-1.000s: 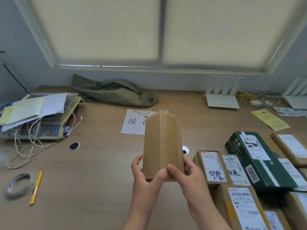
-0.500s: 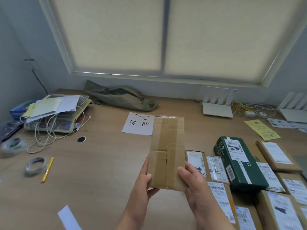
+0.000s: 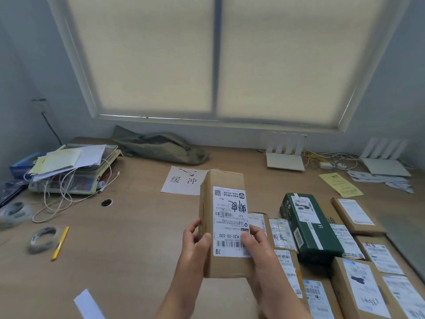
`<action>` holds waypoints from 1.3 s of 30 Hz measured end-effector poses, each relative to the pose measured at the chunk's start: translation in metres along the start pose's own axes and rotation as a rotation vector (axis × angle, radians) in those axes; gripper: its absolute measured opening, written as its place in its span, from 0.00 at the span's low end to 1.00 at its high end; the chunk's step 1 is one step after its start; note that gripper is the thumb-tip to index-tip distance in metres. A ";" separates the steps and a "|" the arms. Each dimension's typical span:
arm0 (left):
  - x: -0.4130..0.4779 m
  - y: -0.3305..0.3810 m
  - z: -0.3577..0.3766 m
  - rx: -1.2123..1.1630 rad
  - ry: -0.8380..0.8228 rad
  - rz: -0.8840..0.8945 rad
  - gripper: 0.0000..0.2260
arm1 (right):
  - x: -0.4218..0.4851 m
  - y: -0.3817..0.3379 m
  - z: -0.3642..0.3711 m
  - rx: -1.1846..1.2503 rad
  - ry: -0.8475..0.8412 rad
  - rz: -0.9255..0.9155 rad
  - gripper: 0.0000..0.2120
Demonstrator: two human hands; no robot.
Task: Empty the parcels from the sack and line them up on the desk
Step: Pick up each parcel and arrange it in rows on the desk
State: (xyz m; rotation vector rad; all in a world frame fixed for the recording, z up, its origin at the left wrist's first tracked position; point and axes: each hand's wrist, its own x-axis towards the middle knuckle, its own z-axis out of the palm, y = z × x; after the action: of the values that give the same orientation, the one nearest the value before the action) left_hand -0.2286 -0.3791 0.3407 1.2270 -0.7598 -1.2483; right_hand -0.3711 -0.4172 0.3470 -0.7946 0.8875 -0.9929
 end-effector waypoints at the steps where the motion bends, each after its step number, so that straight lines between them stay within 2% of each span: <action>1: -0.001 0.003 -0.002 -0.010 -0.015 0.003 0.34 | -0.002 0.000 0.004 -0.001 -0.032 -0.003 0.30; 8: 0.000 0.014 -0.029 -0.048 -0.010 -0.011 0.42 | -0.014 0.006 0.020 -0.094 -0.255 0.093 0.29; 13: 0.017 0.039 -0.062 -0.084 0.066 0.011 0.34 | -0.014 -0.001 0.014 -0.216 -0.324 0.190 0.32; 16: 0.026 0.044 -0.075 -0.108 0.069 -0.004 0.31 | -0.013 0.002 0.013 -0.170 -0.184 0.142 0.33; 19: 0.028 0.033 -0.066 -0.166 0.202 0.007 0.31 | -0.011 0.009 0.021 -0.056 0.008 0.153 0.31; 21: 0.028 0.022 -0.059 -0.202 0.288 -0.014 0.29 | -0.011 0.013 0.028 0.019 0.104 0.189 0.26; 23: 0.028 0.013 -0.061 -0.213 0.305 -0.063 0.31 | -0.010 0.013 0.029 0.109 0.217 0.193 0.17; 25: 0.027 0.006 -0.070 -0.185 0.255 -0.116 0.34 | -0.008 0.011 0.023 0.153 0.285 0.162 0.13; 28: 0.020 -0.009 -0.085 -0.159 0.144 -0.161 0.18 | -0.003 0.010 0.007 0.198 0.372 0.085 0.18; 29: 0.018 -0.017 -0.089 -0.139 0.069 -0.184 0.17 | -0.001 0.011 0.003 0.220 0.393 0.059 0.20; 33: 0.004 -0.040 -0.087 0.001 -0.259 -0.279 0.31 | 0.002 0.024 -0.003 0.263 0.417 -0.018 0.17; 35: 0.001 -0.051 -0.077 0.064 -0.261 -0.312 0.31 | 0.000 0.034 -0.001 0.218 0.380 -0.001 0.18; 39: -0.001 -0.069 -0.057 0.123 -0.234 -0.364 0.31 | -0.007 0.048 0.001 0.017 0.300 0.108 0.14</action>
State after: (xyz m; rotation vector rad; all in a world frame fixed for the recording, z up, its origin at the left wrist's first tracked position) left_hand -0.1942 -0.3545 0.2617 1.3767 -0.8145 -1.6854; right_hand -0.3553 -0.3941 0.3071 -0.5844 1.1654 -1.0380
